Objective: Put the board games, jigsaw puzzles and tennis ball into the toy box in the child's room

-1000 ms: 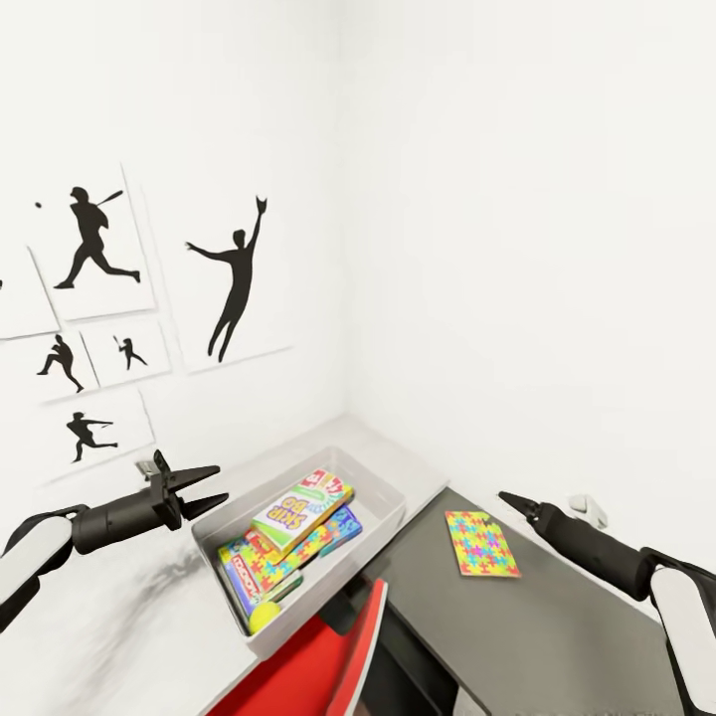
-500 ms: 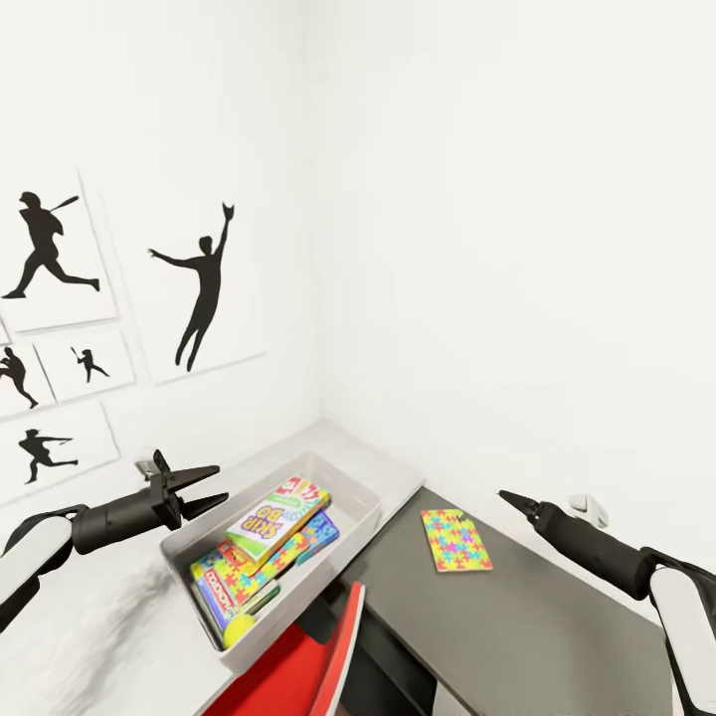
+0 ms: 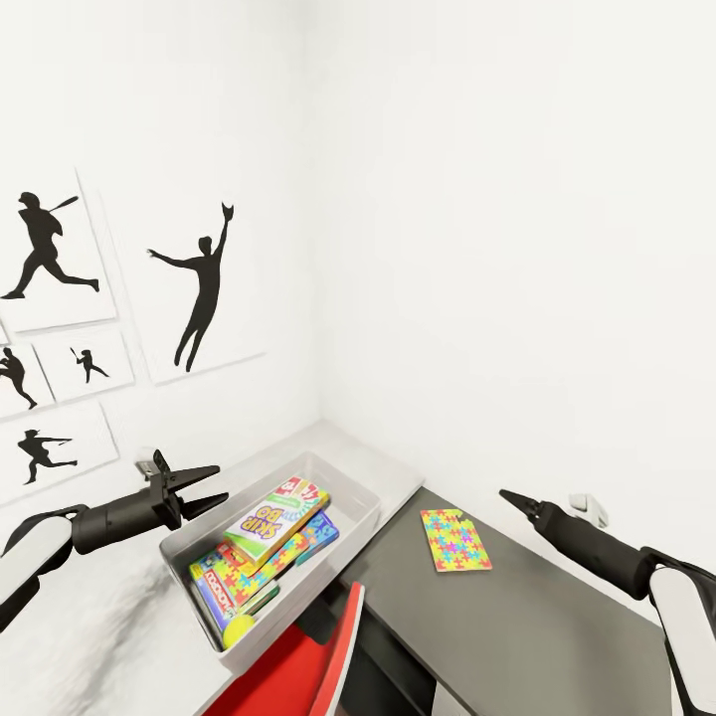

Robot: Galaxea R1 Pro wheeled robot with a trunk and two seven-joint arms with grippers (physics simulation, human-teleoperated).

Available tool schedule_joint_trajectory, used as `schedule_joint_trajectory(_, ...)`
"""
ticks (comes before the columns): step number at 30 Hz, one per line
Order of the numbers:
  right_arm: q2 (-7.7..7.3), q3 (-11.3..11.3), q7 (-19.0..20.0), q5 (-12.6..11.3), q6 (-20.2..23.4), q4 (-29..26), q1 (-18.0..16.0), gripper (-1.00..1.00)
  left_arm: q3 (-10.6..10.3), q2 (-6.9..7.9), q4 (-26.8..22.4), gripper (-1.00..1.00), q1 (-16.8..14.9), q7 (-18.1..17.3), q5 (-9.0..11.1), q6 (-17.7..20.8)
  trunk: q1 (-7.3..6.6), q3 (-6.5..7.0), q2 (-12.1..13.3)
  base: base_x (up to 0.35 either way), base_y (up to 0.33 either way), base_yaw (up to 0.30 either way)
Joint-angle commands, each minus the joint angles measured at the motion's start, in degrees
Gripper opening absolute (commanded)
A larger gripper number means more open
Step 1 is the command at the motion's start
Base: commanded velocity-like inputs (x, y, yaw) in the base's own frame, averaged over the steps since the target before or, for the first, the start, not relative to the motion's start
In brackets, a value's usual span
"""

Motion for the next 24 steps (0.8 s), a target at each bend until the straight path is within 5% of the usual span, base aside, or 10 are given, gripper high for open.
schedule_joint_trajectory(1,0.01,-0.12,0.64,0.48,0.25,-0.09,-0.03,1.0,-0.14,0.05,0.06,1.0,-0.05,-0.12,0.24,0.23,0.02,-0.03,-0.05,0.0,0.0,0.0)
schedule_joint_trajectory(24,0.07,-0.02,0.79,0.33,0.31,-0.26,-0.03,1.0,-0.14,0.07,0.06,1.0,-0.05,-0.12,0.21,-0.75,0.02,0.32,-0.05,-0.019,0.0,-0.115)
